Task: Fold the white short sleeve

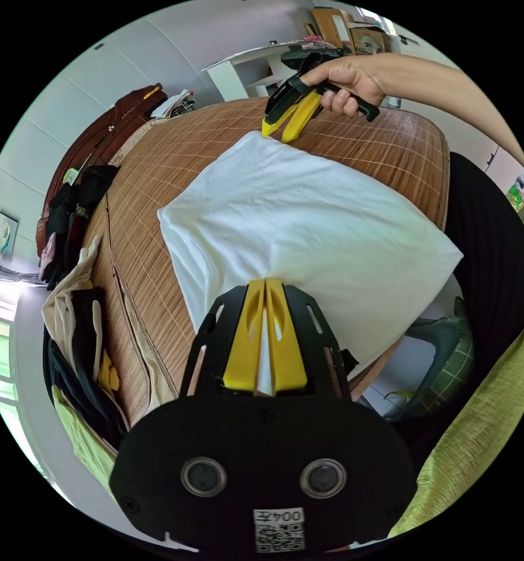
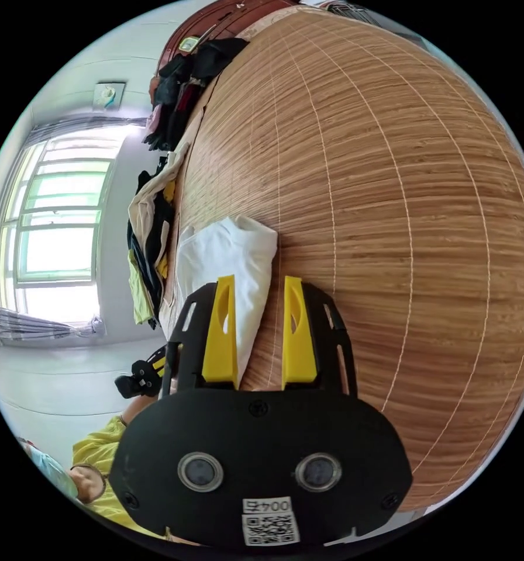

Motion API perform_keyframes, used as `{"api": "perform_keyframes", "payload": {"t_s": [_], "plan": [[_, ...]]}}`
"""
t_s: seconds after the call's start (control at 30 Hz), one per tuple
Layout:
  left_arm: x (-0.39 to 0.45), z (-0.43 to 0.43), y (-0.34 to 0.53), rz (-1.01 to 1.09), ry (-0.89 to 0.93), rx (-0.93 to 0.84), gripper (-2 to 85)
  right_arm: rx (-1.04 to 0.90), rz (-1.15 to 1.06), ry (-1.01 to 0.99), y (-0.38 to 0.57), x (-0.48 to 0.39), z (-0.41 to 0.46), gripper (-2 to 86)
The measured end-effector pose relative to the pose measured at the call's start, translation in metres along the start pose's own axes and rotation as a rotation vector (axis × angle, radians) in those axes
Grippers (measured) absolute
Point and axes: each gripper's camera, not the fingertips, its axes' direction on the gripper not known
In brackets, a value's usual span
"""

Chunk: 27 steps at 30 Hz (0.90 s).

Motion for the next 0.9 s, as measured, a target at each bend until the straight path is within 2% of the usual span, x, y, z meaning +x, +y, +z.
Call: {"api": "perform_keyframes", "payload": {"t_s": [0.13,0.27,0.37,0.5,0.6,0.73,0.8,0.9], "plan": [[-0.005,0.000,0.001,0.000,0.008,0.001,0.2,-0.069,-0.066,0.004,-0.018,-0.016,0.017,6.7],[-0.012,-0.001,0.006,-0.022,0.025,0.014,0.2,0.003,-0.211,0.185,-0.020,-0.062,0.002,1.7],[-0.016,-0.002,0.009,-0.035,0.029,0.021,0.2,-0.053,-0.271,0.384,-0.022,-0.080,0.025,2.2],[-0.020,-0.003,0.012,-0.051,0.027,0.022,0.2,-0.017,-0.246,0.389,-0.013,-0.087,0.018,6.4],[-0.029,-0.004,0.017,-0.096,0.057,0.043,0.2,0.087,-0.246,0.497,0.027,-0.118,-0.009,10.4],[-0.054,-0.012,0.025,-0.208,0.158,0.072,0.4,0.128,-0.411,0.377,0.126,-0.181,-0.011,10.6],[-0.066,-0.029,0.027,-0.257,0.101,0.132,0.6,0.112,-0.474,0.367,0.170,-0.205,0.007,10.2],[-0.071,-0.040,0.013,-0.203,-0.019,0.178,0.7,0.096,-0.524,0.417,0.223,-0.231,0.041,9.3]]}}
